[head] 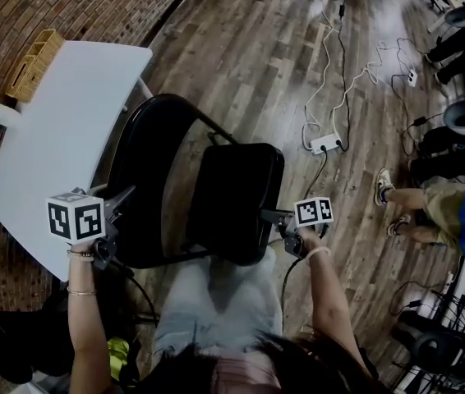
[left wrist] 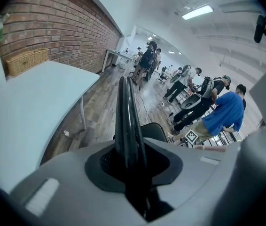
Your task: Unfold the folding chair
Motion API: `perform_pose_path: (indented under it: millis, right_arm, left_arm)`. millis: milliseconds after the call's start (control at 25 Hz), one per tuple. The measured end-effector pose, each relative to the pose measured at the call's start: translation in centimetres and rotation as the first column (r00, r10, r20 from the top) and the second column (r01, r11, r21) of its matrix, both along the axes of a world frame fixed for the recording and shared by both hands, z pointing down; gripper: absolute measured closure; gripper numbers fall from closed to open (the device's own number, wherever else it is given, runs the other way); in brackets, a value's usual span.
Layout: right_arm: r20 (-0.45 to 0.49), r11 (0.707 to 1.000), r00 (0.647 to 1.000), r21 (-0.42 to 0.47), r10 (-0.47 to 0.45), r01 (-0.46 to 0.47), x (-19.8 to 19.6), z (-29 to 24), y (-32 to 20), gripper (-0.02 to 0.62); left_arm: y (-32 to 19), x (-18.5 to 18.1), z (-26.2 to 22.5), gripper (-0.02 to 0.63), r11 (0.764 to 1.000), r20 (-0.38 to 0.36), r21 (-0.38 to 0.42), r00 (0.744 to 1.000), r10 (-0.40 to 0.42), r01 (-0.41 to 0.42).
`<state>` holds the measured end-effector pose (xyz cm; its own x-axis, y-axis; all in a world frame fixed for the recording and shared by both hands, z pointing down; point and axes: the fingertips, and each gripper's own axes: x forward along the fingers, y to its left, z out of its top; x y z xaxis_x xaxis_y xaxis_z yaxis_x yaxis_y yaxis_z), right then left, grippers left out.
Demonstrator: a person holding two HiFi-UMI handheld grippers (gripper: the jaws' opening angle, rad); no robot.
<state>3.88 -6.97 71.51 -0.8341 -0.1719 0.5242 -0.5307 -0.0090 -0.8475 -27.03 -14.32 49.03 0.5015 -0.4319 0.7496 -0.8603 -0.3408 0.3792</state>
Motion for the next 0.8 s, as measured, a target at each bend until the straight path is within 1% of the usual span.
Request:
perform_pose_path:
  millis: [440, 640, 800]
  right_arm:
    - [0.045, 1.0, 0.999, -0.02, 0.005, -0.005, 2.8, 1.2, 0.9, 0.41]
    - [0.045, 0.999, 0.999, -0.037, 0.002, 0.0, 3.9, 2.1, 1.2, 0.409]
    - [0.051, 0.999, 0.999, -0.041, 0.017, -0.015, 4.4, 2.5, 1.4, 0.408]
  left_arm:
    - [0.7, 2.4, 0.0, 0.522, 1.0, 0.01, 0.001, 1.0, 0.002, -0.002]
    - [1.0, 3.1, 0.3, 0.523, 1.0, 0.007, 0.001, 1.0, 0.001, -0.001]
    - [1.0, 3.2, 0.5, 0.522, 1.0, 0.009, 0.002, 1.0, 0.004, -0.004]
